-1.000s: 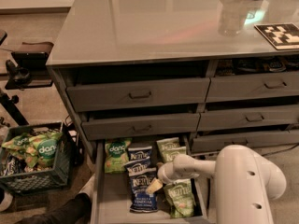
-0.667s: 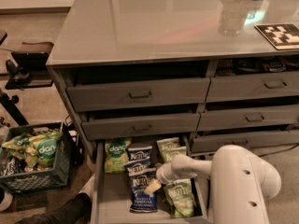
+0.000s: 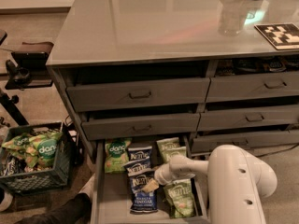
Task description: Pick blue chip bag from bottom drawer and place on counter
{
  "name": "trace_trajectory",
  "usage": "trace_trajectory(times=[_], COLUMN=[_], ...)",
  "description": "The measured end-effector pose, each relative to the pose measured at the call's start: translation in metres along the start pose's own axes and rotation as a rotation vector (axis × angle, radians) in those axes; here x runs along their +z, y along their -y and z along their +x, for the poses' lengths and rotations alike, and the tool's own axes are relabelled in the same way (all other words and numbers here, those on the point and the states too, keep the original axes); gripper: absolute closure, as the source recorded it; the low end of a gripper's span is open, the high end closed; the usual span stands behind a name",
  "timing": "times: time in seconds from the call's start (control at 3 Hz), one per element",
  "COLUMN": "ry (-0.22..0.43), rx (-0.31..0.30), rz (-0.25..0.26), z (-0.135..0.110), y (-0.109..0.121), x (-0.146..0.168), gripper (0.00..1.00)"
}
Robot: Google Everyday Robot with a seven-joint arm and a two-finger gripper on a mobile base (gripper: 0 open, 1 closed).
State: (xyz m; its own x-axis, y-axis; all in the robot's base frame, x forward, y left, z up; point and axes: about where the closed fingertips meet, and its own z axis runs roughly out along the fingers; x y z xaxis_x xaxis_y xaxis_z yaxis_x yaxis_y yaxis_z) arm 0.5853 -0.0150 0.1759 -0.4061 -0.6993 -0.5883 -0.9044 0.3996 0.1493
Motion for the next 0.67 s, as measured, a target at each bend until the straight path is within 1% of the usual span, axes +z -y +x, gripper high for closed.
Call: trace_trajectory(times=[0.33, 0.67], ry=[0.0, 0.0], rx=[0.023, 0.023], rz=[0.01, 0.01], z=[0.0021, 0.0021], y=[0.0003, 0.0003], x=[-0.0017, -0.0017], gripper=[0.56, 0.79])
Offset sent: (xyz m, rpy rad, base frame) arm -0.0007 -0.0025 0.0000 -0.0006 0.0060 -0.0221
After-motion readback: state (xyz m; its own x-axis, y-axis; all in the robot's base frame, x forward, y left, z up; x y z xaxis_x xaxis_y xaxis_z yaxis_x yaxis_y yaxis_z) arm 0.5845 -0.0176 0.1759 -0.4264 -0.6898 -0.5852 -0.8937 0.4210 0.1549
